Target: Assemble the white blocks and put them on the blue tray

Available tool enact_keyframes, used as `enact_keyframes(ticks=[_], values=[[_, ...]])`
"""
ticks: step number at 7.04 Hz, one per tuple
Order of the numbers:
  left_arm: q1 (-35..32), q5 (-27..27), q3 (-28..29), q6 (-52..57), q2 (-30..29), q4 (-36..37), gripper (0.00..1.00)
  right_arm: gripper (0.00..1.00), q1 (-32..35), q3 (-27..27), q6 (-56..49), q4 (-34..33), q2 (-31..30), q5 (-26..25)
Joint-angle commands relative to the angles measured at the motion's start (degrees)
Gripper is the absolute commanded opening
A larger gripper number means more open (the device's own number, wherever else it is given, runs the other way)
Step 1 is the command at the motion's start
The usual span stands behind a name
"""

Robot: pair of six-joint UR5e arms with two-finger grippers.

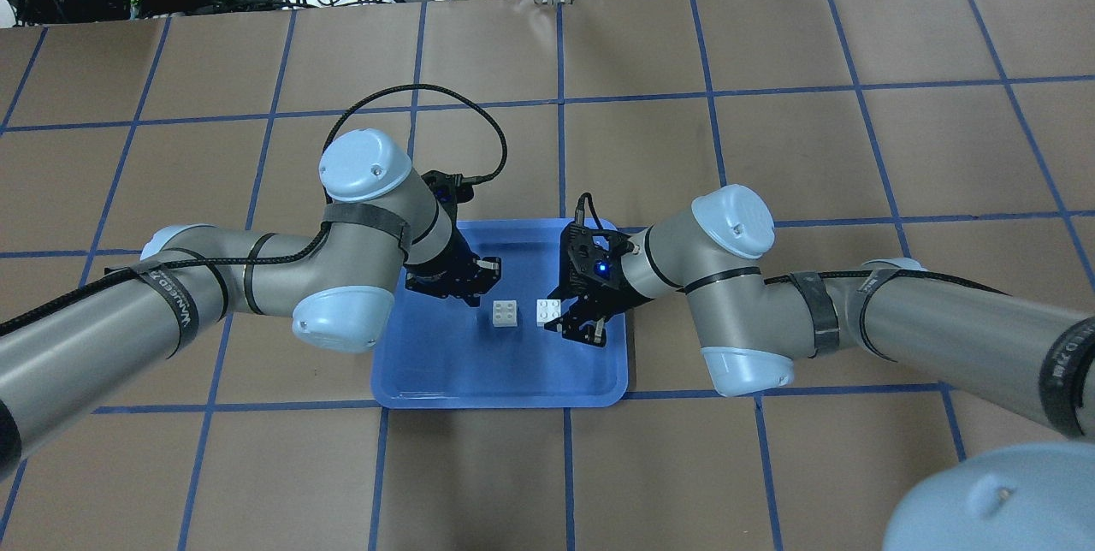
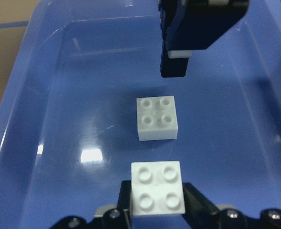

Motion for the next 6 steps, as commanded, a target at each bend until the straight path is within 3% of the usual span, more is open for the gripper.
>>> enact_keyframes(ticks=[1,6], values=[[-0.8,0.0,0.0,0.6,-1.1,1.6,0.10,0.00,0.1,-0.1,0.9,-3.0,1.2,-0.6],[-1.3,-0.1,-0.1,0.3,-1.4,1.6,0.09,0.00,2.0,-1.0,6.3,-6.0,2.7,-0.5]])
